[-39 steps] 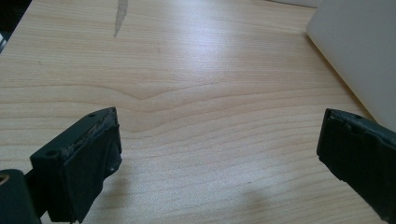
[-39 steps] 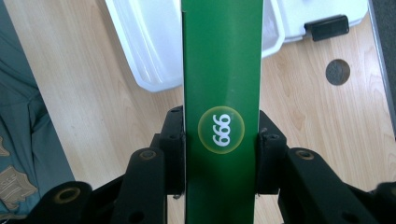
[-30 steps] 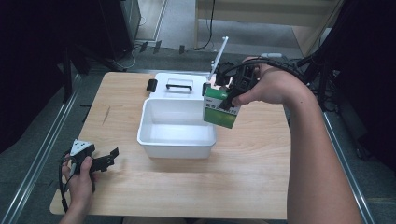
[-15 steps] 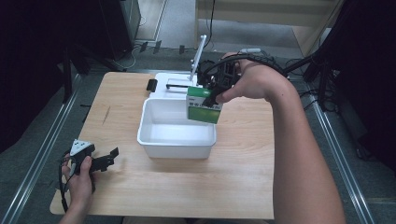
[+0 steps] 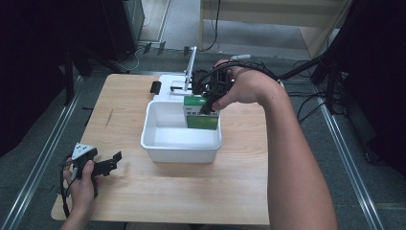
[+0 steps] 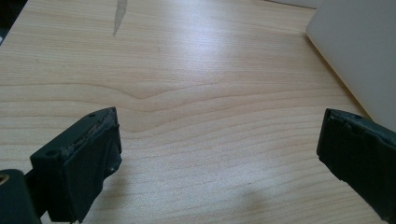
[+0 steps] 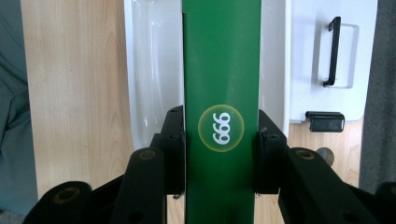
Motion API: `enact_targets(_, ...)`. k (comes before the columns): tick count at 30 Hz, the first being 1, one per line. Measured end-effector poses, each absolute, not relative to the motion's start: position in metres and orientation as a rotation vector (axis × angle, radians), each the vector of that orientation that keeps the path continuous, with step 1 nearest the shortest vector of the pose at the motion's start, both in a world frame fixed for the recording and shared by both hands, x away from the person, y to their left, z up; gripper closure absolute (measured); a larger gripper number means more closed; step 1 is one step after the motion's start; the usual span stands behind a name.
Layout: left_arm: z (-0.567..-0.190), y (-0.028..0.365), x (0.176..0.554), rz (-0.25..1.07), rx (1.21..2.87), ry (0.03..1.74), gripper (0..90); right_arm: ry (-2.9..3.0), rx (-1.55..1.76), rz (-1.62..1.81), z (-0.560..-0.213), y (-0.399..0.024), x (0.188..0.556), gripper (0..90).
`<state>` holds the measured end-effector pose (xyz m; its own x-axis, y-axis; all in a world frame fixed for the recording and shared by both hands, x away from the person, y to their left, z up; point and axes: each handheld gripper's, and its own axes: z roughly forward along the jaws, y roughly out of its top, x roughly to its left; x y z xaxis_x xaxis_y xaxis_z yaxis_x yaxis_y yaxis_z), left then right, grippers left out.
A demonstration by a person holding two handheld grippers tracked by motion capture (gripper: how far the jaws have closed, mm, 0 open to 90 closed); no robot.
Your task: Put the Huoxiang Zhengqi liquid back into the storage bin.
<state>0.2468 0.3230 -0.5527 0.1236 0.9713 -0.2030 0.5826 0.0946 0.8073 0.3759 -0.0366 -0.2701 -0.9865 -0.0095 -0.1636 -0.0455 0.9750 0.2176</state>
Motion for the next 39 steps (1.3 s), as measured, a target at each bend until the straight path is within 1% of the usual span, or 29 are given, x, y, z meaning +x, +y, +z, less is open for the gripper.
enact_targets(11,-0.553,0.324,0.247,0.595,1.584,1.558,0.7,2.974,-0.007,0.297,-0.287,-0.039,0.383,63.9)
enact_targets(18,-0.553,0.324,0.247,0.596,1.584,1.558,0.7,2.974,-0.053,0.31,-0.297,-0.038,0.386,63.8)
enact_targets(39,-0.553,0.324,0.247,0.592,1.586,1.557,0.7,2.998,-0.047,0.293,-0.336,-0.037,0.393,63.7)
